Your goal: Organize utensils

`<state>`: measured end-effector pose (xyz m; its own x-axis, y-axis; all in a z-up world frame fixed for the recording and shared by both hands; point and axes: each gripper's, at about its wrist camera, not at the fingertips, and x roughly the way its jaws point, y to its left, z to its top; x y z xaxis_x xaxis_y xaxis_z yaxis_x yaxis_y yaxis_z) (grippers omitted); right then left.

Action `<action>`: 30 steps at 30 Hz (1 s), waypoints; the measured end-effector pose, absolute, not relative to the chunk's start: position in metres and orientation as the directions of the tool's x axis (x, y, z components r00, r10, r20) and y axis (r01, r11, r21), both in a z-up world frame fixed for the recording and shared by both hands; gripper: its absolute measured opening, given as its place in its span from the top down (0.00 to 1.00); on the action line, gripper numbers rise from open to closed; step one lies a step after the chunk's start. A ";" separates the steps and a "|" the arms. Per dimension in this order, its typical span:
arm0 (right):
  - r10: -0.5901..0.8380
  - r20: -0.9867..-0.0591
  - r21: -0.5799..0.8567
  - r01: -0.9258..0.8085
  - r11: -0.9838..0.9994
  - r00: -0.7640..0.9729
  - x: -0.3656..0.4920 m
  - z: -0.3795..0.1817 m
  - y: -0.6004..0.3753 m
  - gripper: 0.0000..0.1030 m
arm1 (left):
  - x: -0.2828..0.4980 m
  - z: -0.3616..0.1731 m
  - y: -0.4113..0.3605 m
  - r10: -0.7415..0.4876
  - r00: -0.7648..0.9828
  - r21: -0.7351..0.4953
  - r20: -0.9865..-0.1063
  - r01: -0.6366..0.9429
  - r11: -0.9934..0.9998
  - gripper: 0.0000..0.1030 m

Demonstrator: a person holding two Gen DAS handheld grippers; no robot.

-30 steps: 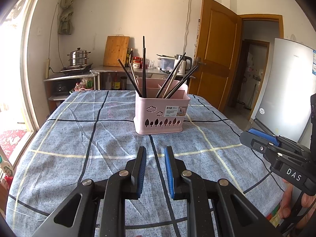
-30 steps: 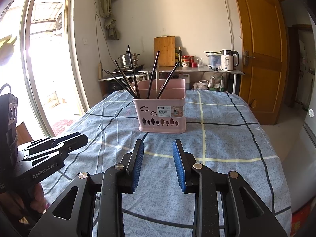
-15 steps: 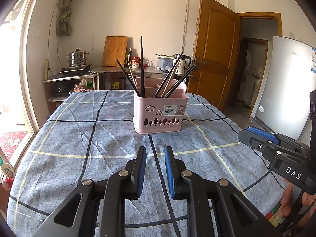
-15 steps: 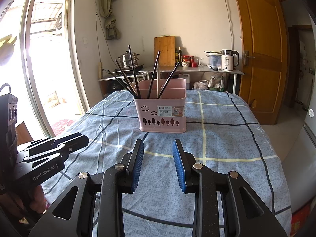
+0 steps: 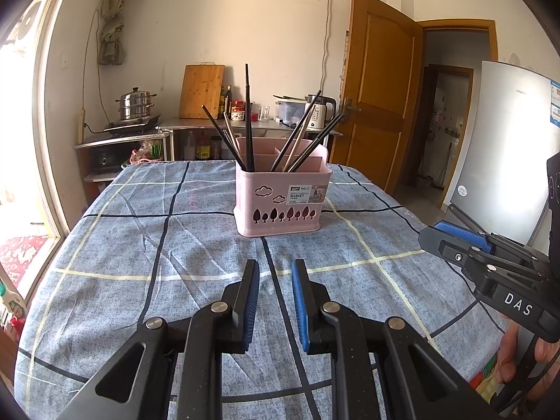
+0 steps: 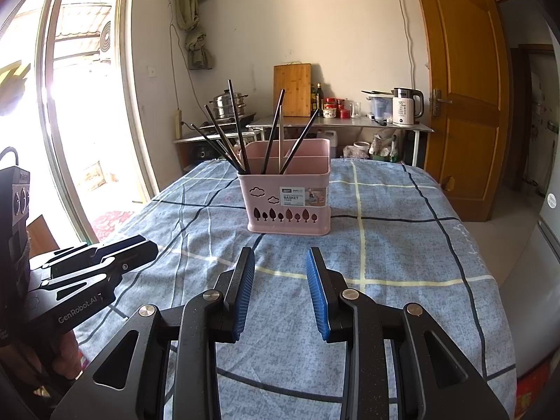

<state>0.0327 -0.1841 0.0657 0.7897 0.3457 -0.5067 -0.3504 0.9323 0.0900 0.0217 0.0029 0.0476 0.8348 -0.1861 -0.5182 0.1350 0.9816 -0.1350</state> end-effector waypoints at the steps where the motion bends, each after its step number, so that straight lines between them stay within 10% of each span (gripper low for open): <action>1: 0.346 -0.506 0.090 -0.351 0.932 0.790 0.033 0.066 -0.184 0.69 | 0.022 0.048 0.002 -0.185 0.835 -0.132 -0.519 0.136 0.982 0.82; 30: 0.346 -0.507 0.089 -0.351 0.932 0.790 0.032 0.066 -0.183 0.69 | 0.021 0.048 0.001 -0.188 0.831 -0.122 -0.523 0.146 0.982 0.82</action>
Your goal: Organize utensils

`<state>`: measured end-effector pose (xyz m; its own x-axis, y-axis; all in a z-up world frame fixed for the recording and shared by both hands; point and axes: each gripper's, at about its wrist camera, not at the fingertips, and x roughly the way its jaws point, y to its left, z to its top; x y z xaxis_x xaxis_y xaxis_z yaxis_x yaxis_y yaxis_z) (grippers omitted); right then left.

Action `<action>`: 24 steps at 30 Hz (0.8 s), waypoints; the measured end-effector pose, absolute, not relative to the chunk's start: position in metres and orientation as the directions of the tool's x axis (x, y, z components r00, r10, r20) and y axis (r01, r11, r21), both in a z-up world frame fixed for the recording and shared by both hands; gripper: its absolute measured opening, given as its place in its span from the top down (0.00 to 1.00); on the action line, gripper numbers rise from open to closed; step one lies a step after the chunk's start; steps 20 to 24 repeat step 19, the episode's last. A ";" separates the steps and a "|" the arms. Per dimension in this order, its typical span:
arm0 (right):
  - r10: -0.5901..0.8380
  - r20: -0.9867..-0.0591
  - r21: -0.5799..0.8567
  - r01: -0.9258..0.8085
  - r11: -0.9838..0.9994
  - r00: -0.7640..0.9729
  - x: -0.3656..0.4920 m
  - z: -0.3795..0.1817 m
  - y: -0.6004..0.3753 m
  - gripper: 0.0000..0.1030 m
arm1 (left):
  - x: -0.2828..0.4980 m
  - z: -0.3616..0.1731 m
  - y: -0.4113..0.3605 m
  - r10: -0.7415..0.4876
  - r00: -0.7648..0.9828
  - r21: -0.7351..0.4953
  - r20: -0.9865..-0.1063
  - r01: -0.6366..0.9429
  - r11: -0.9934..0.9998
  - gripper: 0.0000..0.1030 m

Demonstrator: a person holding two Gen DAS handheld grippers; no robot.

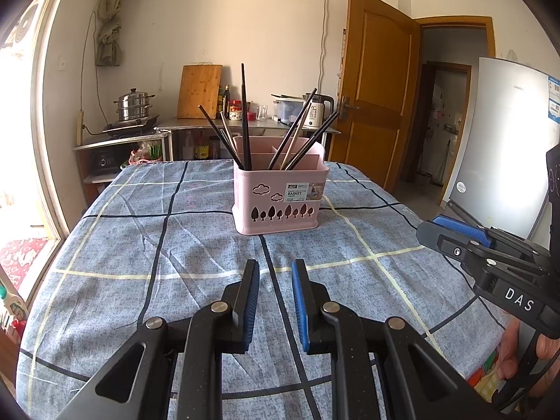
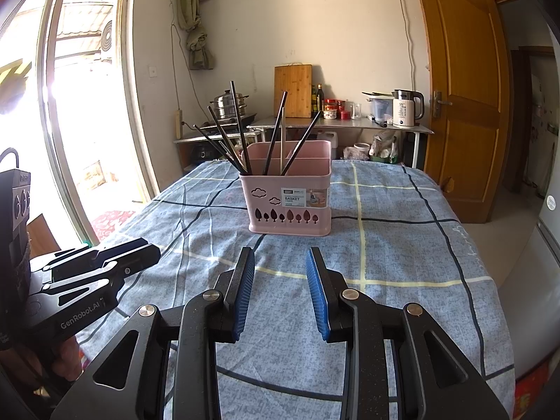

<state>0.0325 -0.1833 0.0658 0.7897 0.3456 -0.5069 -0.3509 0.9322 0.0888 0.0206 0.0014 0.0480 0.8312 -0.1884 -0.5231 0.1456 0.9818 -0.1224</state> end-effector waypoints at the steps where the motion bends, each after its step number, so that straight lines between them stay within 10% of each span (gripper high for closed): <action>1: 0.345 -0.508 0.088 -0.351 0.932 0.789 0.032 0.066 -0.183 0.69 | 0.020 0.048 0.001 -0.190 0.831 -0.125 -0.523 0.146 0.981 0.82; 24: 0.343 -0.507 0.086 -0.350 0.933 0.791 0.032 0.070 -0.185 0.69 | 0.020 0.048 0.003 -0.193 0.827 -0.130 -0.527 0.146 0.981 0.82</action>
